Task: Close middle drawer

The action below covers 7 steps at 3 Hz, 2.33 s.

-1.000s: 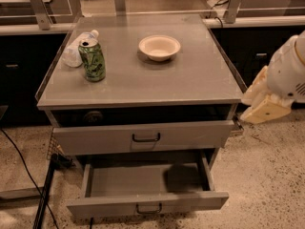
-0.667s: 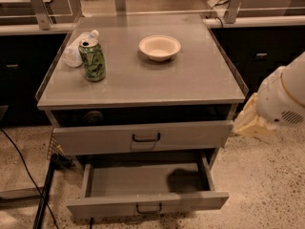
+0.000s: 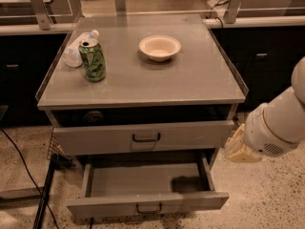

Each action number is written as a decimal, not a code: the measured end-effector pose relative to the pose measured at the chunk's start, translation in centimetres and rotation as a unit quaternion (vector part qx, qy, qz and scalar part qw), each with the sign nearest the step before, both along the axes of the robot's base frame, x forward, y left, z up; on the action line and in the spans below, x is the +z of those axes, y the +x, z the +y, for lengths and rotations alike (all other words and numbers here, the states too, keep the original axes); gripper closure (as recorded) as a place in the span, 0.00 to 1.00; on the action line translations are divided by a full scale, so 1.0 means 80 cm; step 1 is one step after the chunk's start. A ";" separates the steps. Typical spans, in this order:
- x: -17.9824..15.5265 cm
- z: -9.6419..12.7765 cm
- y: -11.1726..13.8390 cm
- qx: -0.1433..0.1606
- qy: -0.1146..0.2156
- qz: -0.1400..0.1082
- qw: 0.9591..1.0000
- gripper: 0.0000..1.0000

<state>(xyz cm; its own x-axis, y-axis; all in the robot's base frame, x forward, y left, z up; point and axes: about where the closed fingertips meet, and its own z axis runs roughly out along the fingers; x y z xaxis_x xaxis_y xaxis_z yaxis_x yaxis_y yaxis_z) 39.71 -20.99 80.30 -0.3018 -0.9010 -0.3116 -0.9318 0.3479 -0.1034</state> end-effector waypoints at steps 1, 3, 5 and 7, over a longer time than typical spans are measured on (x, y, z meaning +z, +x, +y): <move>-0.055 -0.011 -0.014 -0.020 0.014 0.005 1.000 1.00; -0.246 -0.013 -0.077 -0.046 0.060 0.053 0.996 1.00; -0.309 -0.017 -0.065 -0.040 0.055 0.033 0.997 1.00; -0.443 -0.015 -0.038 -0.008 0.060 0.007 0.998 1.00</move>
Offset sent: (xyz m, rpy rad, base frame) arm -0.0608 -0.0291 -0.2042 0.1210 0.0865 -0.1426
